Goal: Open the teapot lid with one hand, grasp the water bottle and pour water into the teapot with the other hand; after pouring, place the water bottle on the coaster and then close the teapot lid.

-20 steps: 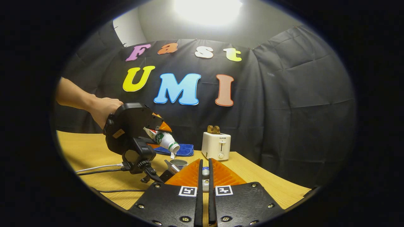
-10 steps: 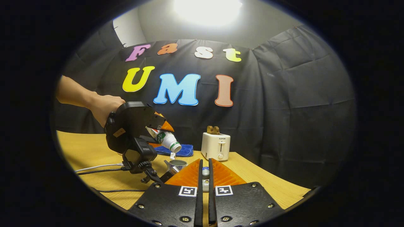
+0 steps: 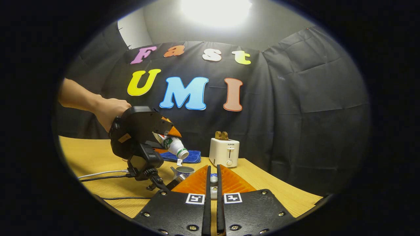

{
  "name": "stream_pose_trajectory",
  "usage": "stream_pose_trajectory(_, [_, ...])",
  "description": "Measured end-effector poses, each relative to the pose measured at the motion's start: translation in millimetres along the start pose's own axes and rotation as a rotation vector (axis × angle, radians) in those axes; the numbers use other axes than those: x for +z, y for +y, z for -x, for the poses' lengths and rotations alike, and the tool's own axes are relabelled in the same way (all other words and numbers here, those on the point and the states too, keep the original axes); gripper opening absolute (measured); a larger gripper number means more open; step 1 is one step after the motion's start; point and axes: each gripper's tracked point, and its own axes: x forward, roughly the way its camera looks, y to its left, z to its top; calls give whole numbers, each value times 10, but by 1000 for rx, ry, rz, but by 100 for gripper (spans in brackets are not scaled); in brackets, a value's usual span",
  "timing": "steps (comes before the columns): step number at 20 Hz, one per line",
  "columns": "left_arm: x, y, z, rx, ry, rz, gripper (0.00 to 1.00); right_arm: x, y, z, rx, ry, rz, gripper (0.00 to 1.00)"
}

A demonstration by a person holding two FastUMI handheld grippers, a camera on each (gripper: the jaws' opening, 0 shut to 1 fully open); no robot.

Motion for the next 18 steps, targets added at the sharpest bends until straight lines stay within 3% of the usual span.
stream_pose_trajectory(2, [-4, 3, 4, 5, 1, -6, 70, -10, 0, -10, 0, 2, -1, 7])
stream_pose_trajectory(3, [1, -2, 5, 4, 3, -5, 76, -23, 0, -7, 0, 5, 1, 7])
stream_pose_trajectory(4, [9, 17, 3, 6, 2, -1, 70, -21, -4, -3, 1, 7, 0, 7])
stream_pose_trajectory(5, [33, 19, 4, 8, 1, 1, 75, -23, -1, -9, -1, 7, -1, 7])
stream_pose_trajectory(9, [63, 12, 20, 11, -3, 2, 76, -20, -10, -9, -3, 6, 2, 7])
stream_pose_trajectory(10, [63, 15, 10, 10, -3, 2, 80, -16, -14, -9, -4, 5, 2, 7])
stream_pose_trajectory(11, [50, 10, 16, 7, -1, -1, 70, -23, -15, -12, -4, 5, 2, 7])
stream_pose_trajectory(13, [52, -4, 22, 3, 0, -1, 70, -23, -21, -7, -6, 7, 3, 7])
stream_pose_trajectory(14, [57, -8, 25, 2, 0, 0, 80, -21, -19, -9, -6, 8, 2, 7])
stream_pose_trajectory(16, [41, -22, 31, 2, -1, 6, 70, -28, -33, -10, -9, 9, 3, 7])
stream_pose_trajectory(18, [36, -37, 58, 3, -2, 14, 75, -25, -38, -14, -10, 10, 3, 7])
